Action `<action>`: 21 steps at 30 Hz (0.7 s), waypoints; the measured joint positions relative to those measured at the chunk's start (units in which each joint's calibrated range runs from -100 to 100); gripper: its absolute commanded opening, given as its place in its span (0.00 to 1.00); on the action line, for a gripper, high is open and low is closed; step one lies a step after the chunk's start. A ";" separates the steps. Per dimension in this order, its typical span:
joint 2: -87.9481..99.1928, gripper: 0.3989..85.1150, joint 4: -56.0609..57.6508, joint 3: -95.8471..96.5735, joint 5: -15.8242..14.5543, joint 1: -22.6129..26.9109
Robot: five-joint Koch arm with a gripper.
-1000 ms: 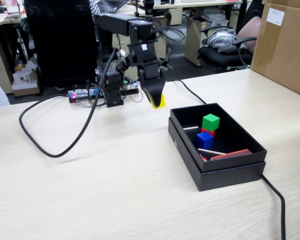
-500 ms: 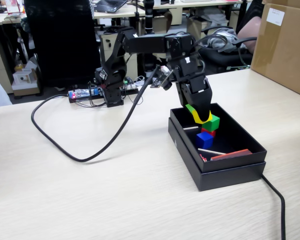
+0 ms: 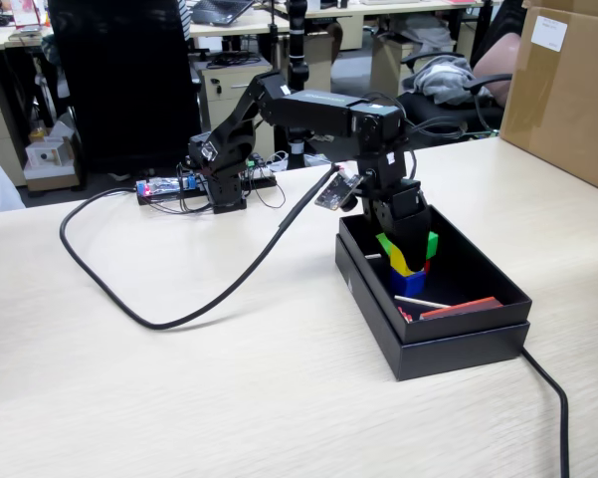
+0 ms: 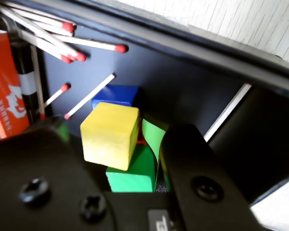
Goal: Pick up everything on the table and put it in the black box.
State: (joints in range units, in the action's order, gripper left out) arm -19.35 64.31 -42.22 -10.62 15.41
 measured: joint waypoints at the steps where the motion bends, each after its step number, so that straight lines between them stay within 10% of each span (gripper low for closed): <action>1: 0.26 0.49 0.00 0.00 -0.05 -0.05; 15: 61.49 0.55 -0.39 22.82 3.91 -7.72; 21: 95.28 0.58 -3.48 63.26 8.40 -13.53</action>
State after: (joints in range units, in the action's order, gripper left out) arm 75.92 60.82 21.04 -2.22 1.88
